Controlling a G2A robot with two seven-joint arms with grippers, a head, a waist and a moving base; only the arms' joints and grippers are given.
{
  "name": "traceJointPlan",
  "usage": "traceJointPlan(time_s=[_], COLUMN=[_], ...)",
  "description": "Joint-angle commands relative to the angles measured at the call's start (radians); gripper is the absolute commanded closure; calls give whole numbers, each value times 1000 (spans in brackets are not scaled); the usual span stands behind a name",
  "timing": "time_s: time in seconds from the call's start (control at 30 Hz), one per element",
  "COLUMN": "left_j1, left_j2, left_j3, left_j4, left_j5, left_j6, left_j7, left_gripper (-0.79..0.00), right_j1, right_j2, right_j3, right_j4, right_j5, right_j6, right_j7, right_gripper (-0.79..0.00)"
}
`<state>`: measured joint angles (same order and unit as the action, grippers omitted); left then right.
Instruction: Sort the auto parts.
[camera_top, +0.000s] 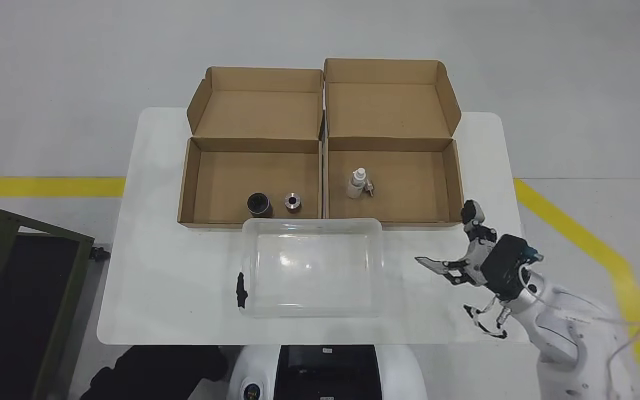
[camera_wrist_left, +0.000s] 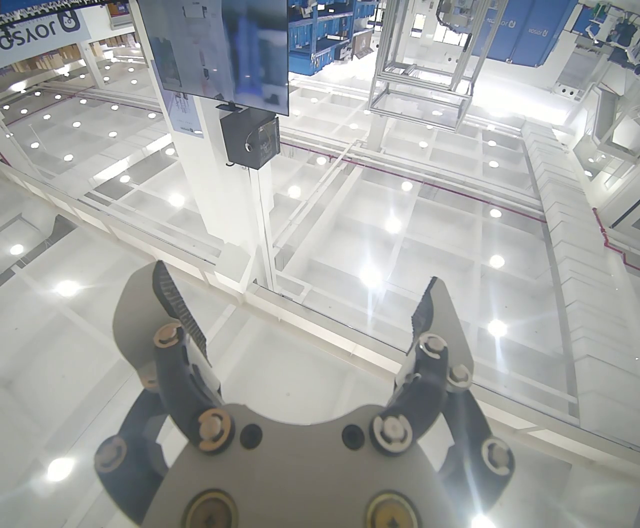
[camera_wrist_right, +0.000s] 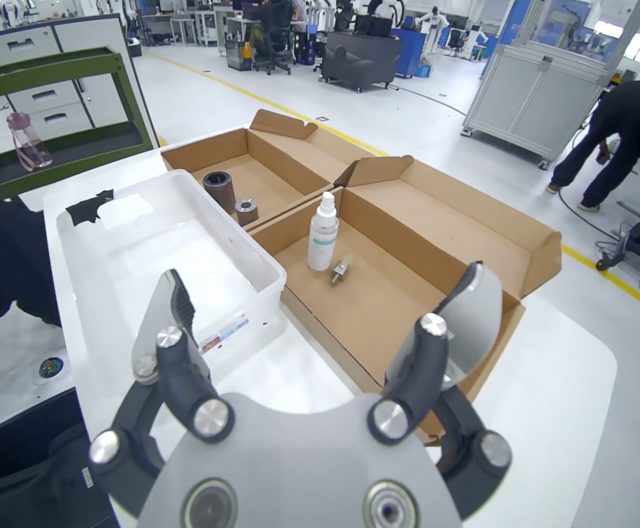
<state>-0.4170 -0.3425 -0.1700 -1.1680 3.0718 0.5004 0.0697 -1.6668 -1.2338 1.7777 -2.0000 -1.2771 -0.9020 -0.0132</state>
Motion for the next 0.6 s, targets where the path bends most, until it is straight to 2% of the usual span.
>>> traceJointPlan(time_s=[0.0,0.57], left_j1=[0,0], left_j2=[0,0], left_j3=[0,0], left_j4=[0,0], left_j5=[0,0], left_j6=[0,0], left_j7=[0,0], left_gripper=[-785,-785], right_j1=[-7,-12], right_j2=[2,4], right_j3=[9,13], right_j4=[4,4], right_j5=[1,-1], right_j6=[-2,-4], right_j7=[-20,-31], right_gripper=[-785,-784])
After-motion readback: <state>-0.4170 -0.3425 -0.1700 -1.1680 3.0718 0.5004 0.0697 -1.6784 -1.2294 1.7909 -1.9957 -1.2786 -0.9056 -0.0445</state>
